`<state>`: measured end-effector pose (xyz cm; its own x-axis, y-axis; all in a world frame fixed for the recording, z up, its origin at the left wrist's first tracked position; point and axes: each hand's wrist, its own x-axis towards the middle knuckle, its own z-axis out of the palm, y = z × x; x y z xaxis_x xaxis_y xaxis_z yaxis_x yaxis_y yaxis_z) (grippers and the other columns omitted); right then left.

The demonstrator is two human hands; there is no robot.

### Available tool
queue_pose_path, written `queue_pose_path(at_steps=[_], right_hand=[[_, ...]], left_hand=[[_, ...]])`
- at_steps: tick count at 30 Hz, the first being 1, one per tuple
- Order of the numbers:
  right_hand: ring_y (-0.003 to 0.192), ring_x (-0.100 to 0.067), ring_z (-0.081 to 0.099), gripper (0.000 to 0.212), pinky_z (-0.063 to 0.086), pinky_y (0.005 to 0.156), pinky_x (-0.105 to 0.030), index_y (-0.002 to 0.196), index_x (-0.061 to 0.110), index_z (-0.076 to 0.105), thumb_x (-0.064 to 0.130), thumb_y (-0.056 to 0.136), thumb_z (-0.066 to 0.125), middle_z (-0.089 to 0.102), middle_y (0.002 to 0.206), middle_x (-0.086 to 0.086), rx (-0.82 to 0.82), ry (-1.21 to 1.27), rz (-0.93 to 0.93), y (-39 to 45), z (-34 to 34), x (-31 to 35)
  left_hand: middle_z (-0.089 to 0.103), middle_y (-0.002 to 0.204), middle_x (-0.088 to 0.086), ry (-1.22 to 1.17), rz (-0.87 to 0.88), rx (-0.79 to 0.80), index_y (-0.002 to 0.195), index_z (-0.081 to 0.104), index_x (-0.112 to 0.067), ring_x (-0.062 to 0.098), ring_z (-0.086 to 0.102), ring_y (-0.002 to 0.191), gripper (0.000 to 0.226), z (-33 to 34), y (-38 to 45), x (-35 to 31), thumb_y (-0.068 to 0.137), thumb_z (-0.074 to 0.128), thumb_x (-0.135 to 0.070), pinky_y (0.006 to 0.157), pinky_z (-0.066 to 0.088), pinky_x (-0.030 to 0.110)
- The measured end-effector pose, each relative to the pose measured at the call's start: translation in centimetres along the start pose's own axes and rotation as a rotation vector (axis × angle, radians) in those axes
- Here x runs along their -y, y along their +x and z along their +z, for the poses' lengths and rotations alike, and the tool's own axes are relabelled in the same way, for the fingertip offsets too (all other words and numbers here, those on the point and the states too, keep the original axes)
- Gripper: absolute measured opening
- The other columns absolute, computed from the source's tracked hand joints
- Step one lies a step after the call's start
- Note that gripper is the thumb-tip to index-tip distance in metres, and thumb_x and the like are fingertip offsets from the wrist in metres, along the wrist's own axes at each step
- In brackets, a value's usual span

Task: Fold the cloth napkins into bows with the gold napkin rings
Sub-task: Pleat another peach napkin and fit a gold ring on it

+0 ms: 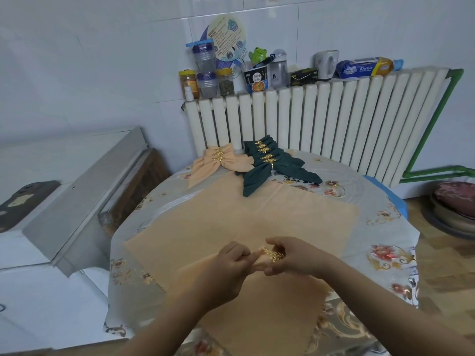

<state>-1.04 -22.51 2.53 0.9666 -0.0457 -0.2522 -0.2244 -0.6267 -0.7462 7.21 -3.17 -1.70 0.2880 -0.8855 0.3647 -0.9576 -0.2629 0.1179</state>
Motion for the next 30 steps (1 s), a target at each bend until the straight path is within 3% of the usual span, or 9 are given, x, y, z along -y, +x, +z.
queue_pose_path(at_steps=[2, 4, 8, 12, 15, 19, 23, 26, 30], right_hand=[[0.098, -0.019, 0.059, 0.058, 0.05, 0.092, -0.035, 0.124, 0.019, 0.052, 0.024, 0.073, 0.078, 0.06, 0.111, -0.002, 0.027, 0.039, -0.021, 0.2, 0.3, -0.8], [0.092, -0.014, 0.059, 0.051, 0.052, 0.082, -0.026, 0.115, 0.027, 0.052, 0.025, 0.072, 0.079, 0.06, 0.104, 0.002, 0.02, 0.066, -0.046, 0.3, 0.6, -1.4], [0.081, -0.008, 0.052, 0.038, 0.039, 0.063, -0.014, 0.098, 0.025, 0.052, 0.028, 0.071, 0.079, 0.056, 0.093, 0.007, -0.063, -0.039, -0.117, 0.7, 1.5, -2.1], [0.082, -0.011, 0.05, 0.043, 0.034, 0.063, -0.012, 0.09, 0.024, 0.053, 0.043, 0.059, 0.076, 0.053, 0.089, 0.008, -0.136, -0.181, -0.197, 1.1, 2.2, -2.8], [0.086, -0.01, 0.051, 0.041, 0.033, 0.065, -0.007, 0.102, 0.017, 0.059, 0.024, 0.066, 0.079, 0.055, 0.094, 0.006, -0.193, -0.197, -0.223, 1.0, 2.6, -3.4], [0.093, -0.011, 0.053, 0.053, 0.033, 0.07, -0.006, 0.114, 0.015, 0.053, 0.019, 0.068, 0.078, 0.059, 0.103, 0.002, -0.215, -0.171, -0.239, 0.9, 3.3, -3.6], [0.091, -0.008, 0.052, 0.056, 0.033, 0.07, -0.001, 0.115, 0.015, 0.053, 0.019, 0.066, 0.08, 0.056, 0.099, 0.007, -0.23, -0.142, -0.226, 0.8, 3.5, -3.7], [0.084, 0.001, 0.057, 0.055, 0.037, 0.072, -0.001, 0.106, 0.025, 0.052, 0.021, 0.061, 0.085, 0.06, 0.093, 0.013, -0.309, -0.017, -0.184, 0.4, 3.9, -4.2], [0.083, 0.011, 0.056, 0.044, 0.039, 0.067, -0.005, 0.084, 0.035, 0.058, 0.03, 0.053, 0.088, 0.065, 0.081, 0.016, -0.435, 0.093, -0.149, -0.1, 4.7, -5.2]], left_hand=[[0.055, 0.097, 0.006, -0.028, 0.017, -0.006, 0.126, 0.054, -0.011, 0.018, 0.046, 0.086, 0.036, 0.5, -0.4, 0.1, 0.091, 0.049, -0.018, 0.075, 0.042, 0.025], [0.056, 0.099, 0.007, -0.019, 0.018, -0.012, 0.127, 0.053, -0.01, 0.019, 0.046, 0.089, 0.038, 0.9, -0.4, 0.3, 0.09, 0.048, -0.018, 0.077, 0.042, 0.025], [0.061, 0.101, 0.008, 0.025, -0.041, 0.015, 0.126, 0.056, -0.003, 0.017, 0.044, 0.096, 0.05, 2.3, -0.7, 0.4, 0.079, 0.046, -0.014, 0.085, 0.044, 0.025], [0.06, 0.099, 0.005, -0.07, -0.093, 0.039, 0.125, 0.057, -0.01, 0.017, 0.043, 0.096, 0.056, 3.2, -0.7, 0.5, 0.069, 0.063, -0.005, 0.08, 0.049, 0.028], [0.061, 0.107, 0.005, -0.2, -0.199, 0.042, 0.122, 0.061, -0.014, 0.019, 0.046, 0.102, 0.052, 3.4, -0.3, 0.2, 0.072, 0.05, -0.005, 0.088, 0.04, 0.025], [0.053, 0.133, -0.004, -0.322, -0.333, 0.065, 0.126, 0.061, -0.021, 0.02, 0.043, 0.118, 0.059, 3.2, 0.0, 0.1, 0.072, 0.042, -0.008, 0.098, 0.025, 0.018], [0.062, 0.125, -0.004, -0.37, -0.343, 0.116, 0.123, 0.063, -0.02, 0.021, 0.05, 0.111, 0.061, 2.9, 0.5, 0.1, 0.067, 0.041, -0.011, 0.092, 0.026, 0.016], [0.063, 0.122, -0.005, -0.427, -0.361, 0.124, 0.119, 0.066, -0.02, 0.02, 0.052, 0.11, 0.056, 3.0, 0.1, 0.4, 0.068, 0.043, -0.012, 0.094, 0.025, 0.008], [0.059, 0.126, -0.008, -0.522, -0.438, 0.206, 0.122, 0.064, -0.024, 0.013, 0.046, 0.118, 0.054, 2.6, 0.3, 0.6, 0.072, 0.045, -0.019, 0.106, 0.028, 0.025]])
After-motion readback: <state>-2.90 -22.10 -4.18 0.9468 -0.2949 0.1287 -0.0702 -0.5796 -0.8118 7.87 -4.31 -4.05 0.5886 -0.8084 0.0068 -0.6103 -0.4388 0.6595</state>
